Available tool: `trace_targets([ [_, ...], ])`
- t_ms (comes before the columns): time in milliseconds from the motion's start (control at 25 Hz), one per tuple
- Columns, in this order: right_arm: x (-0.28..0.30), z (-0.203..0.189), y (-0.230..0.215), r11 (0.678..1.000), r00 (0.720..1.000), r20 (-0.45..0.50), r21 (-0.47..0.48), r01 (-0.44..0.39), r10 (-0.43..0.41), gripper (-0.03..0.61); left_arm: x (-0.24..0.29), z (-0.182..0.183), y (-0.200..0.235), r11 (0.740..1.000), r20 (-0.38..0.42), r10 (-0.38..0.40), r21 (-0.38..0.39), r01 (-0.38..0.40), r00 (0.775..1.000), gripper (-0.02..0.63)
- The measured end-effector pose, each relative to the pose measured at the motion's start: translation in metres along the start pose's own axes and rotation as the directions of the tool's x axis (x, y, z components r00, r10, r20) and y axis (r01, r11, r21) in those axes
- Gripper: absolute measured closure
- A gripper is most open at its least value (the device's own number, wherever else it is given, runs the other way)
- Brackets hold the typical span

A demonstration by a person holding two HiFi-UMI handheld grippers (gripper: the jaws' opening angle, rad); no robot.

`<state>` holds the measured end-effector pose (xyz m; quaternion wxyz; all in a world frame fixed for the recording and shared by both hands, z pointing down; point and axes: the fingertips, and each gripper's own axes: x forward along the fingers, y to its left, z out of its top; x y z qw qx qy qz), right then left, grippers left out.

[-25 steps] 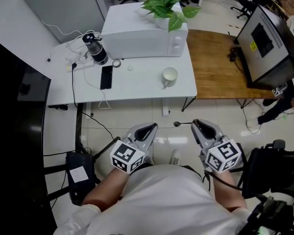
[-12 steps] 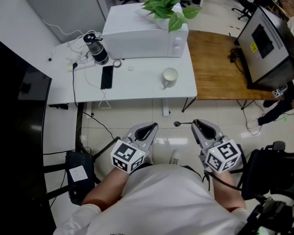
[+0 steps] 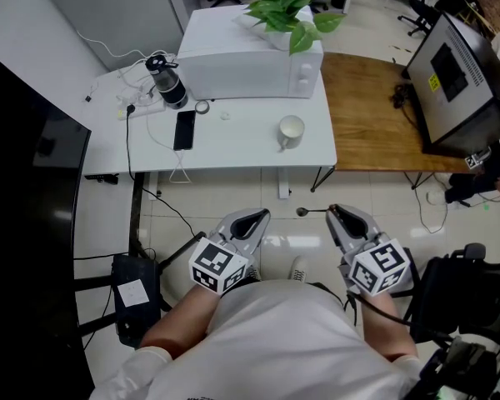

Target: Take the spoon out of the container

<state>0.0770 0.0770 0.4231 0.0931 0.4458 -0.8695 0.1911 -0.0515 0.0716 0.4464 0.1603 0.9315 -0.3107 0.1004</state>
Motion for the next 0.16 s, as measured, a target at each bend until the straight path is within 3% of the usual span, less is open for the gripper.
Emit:
trace_targets([
  [160,-0.0010,-0.0009,0.0011,1.000,1.000,-0.005,-0.001,-0.002,0.002,0.523,-0.0007,0.0002,-0.0017,1.000,-0.002,-0.001,-0.001,0.001,1.000,0.610],
])
